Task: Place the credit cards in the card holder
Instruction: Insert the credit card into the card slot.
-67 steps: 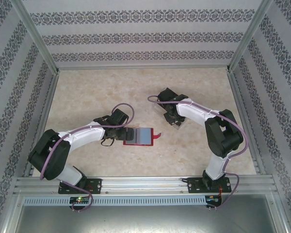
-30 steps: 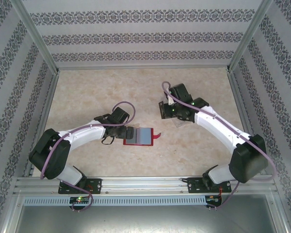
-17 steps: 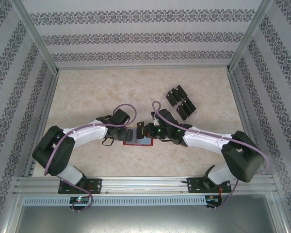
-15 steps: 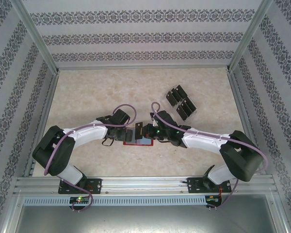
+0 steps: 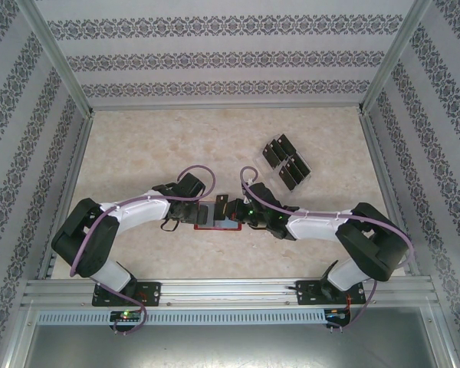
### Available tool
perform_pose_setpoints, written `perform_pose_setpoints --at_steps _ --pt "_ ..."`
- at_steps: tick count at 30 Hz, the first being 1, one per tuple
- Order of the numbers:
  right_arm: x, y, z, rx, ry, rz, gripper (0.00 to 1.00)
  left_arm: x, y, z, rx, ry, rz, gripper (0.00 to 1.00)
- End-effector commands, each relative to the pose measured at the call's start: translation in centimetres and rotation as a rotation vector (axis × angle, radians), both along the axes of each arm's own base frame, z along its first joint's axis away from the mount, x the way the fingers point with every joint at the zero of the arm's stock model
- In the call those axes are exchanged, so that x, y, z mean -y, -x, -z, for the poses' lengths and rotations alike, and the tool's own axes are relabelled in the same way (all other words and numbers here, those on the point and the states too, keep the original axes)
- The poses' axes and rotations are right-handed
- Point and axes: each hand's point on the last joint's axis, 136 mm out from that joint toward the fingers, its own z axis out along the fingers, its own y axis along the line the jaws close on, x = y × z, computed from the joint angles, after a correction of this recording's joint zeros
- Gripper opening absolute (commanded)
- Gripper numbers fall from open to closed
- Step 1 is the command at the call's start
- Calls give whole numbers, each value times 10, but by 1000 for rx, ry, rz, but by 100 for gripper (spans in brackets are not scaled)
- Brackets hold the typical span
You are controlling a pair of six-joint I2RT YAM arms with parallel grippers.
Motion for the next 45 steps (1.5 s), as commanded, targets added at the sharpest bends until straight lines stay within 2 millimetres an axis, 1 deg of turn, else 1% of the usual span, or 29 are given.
perform_pose_setpoints --at_steps 1,11,16,20,29,39,45 --pt "-2 -1 3 14 -14 14 0 -9 12 13 -43 -58 3 100" --pt "5 4 25 -1 19 16 0 -10 14 15 -48 -60 0 100" --pt "5 7 32 -13 22 3 0 -10 14 16 -49 -61 0 100" --pt "4 10 37 -26 17 -8 0 -11 15 17 -51 -62 -1 100" --pt "2 16 39 -50 8 -33 0 -10 14 16 -48 -60 -1 100" --pt "7 23 49 -81 30 -44 0 -11 14 15 -47 -63 -2 100" --pt "8 24 55 -100 37 -50 0 -11 14 15 -47 -63 -1 100"
